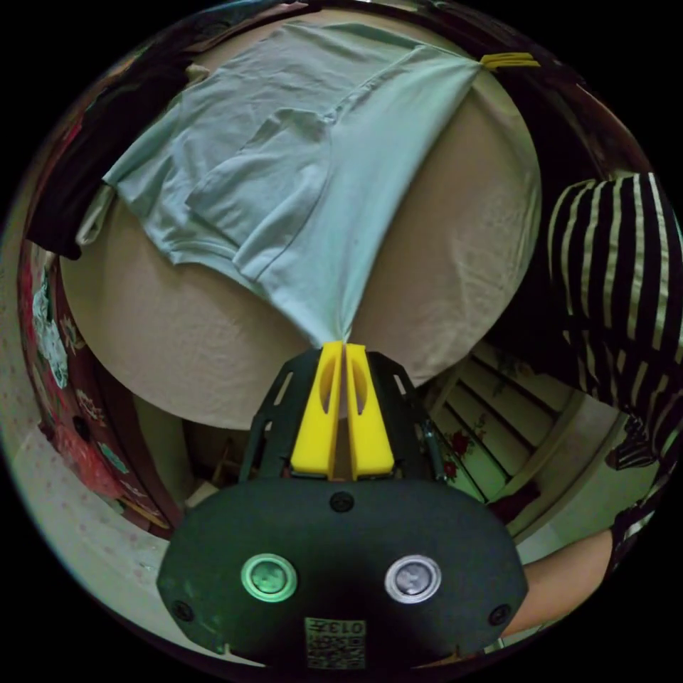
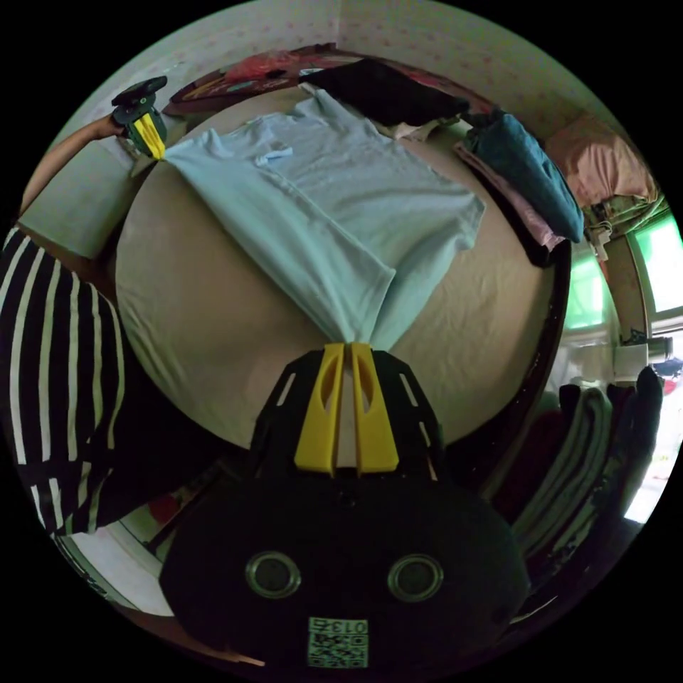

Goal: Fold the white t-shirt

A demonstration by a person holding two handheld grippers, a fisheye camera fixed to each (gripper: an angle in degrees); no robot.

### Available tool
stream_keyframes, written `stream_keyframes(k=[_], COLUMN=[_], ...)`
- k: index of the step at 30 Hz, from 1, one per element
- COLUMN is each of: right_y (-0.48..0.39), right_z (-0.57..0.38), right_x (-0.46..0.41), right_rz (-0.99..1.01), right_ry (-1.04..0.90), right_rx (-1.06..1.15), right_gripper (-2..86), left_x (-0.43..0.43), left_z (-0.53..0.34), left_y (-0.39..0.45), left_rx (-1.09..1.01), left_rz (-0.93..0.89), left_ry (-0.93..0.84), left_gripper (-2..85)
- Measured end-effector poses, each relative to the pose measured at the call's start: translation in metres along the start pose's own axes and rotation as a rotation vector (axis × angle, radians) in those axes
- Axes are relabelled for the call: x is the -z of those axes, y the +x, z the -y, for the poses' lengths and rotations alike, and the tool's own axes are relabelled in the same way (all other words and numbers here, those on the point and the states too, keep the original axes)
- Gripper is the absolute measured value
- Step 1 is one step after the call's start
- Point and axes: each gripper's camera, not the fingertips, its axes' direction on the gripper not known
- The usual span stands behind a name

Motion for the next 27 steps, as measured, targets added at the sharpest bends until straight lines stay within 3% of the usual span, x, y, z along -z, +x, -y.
stream_keyframes(k=[9, 16, 19, 24, 27], right_y=[-0.035, -0.058, -0.047, -0.026, -0.029], right_z=[-0.001, 0.005, 0.004, 0.037, 0.094], right_x=[0.002, -0.007, 0.014, 0.05, 0.053], right_rz=[0.036, -0.019, -0.063, -0.136, 0.033], right_ry=[-0.095, -0.171, -0.144, 0.101, 0.213], right_rx=[0.038, 0.03, -0.048, -0.177, -0.154], right_gripper=[2.1, 1.5, 1.4, 1.3, 0.8], left_x=[-0.018, -0.054, -0.063, -0.034, -0.018], left_z=[-0.046, -0.089, -0.129, -0.179, -0.172], left_y=[0.039, 0.058, 0.054, 0.044, 0.047], left_rx=[-0.026, 0.08, 0.147, 0.357, 0.415], left_rz=[-0.067, -0.115, -0.174, -0.101, -0.116], left_ry=[-0.056, 0.044, -0.014, 0.242, 0.445], left_gripper=[-0.1, -0.2, -0.3, -0.3, -0.3])
